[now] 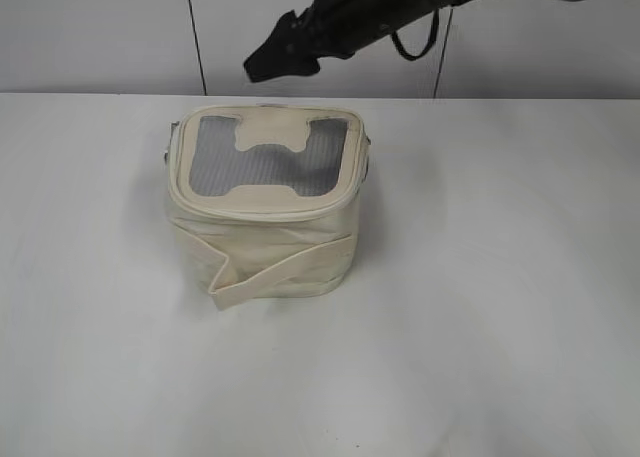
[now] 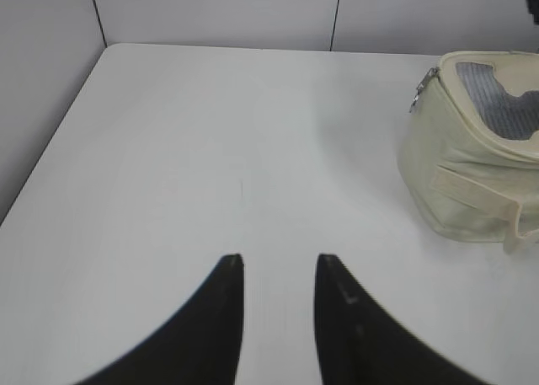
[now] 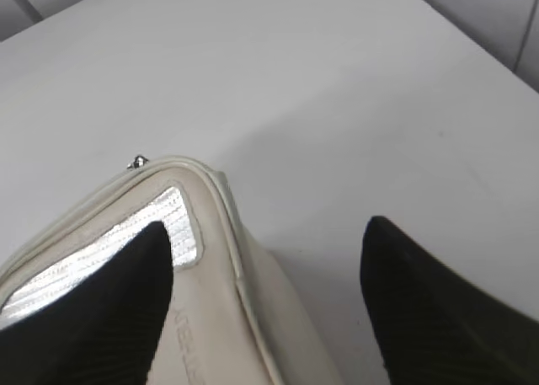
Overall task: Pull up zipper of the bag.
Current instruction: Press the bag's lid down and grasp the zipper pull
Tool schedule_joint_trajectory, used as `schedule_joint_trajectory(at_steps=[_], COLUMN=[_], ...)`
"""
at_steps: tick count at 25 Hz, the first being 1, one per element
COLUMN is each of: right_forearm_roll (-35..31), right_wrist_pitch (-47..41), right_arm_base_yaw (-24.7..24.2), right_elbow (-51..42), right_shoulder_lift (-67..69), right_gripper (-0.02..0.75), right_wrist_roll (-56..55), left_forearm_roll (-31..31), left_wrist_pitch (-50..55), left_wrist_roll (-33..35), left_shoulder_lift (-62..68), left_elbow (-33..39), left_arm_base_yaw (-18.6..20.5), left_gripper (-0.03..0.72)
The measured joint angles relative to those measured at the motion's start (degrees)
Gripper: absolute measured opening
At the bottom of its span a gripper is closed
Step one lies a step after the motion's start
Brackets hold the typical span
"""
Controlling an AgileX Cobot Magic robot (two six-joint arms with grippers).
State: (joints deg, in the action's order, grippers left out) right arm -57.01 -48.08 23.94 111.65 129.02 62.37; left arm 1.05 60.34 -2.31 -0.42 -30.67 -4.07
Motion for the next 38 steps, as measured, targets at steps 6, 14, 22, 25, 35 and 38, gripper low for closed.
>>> schedule_joint_trajectory(at_steps=[6, 14, 22, 25, 35, 38], right_forearm_roll=[4.69, 5.44, 5.49, 5.49, 5.44, 5.44], right_wrist_pitch=[-7.36, -11.27, -11.64, -11.83, -12.19, -12.21], right_arm_base_yaw=[2.78, 2.91, 2.91, 2.91, 2.91, 2.91], right_elbow=[13.11, 14.46, 14.46, 14.46, 14.46, 14.46], right_shoulder_lift=[9.70, 12.25, 12.33, 12.33, 12.33, 12.33], right_gripper=[0.542, 0.111, 0.053, 0.053, 0.053, 0.053], right_wrist_roll=[-7.58, -9.69, -9.96, -10.00, -11.11, -11.18], left_forearm_roll=[0.00, -11.53, -46.94, -63.32, -77.29, -70.02], left_wrist_pitch=[0.00, -10.55, -33.35, -24.84, -6.93, -14.54], left_wrist_roll=[0.00, 1.01, 35.20, 55.00, 89.19, 90.99], left_shoulder_lift=[0.00, 15.43, 55.42, 68.57, 97.05, 97.75], left_elbow=[0.00, -2.17, -9.55, -15.84, -24.38, -24.38], left_arm_base_yaw=[0.00, -1.20, -6.40, -1.88, 14.47, 9.31], left_gripper=[0.251, 0.221, 0.211, 0.216, 0.420, 0.428])
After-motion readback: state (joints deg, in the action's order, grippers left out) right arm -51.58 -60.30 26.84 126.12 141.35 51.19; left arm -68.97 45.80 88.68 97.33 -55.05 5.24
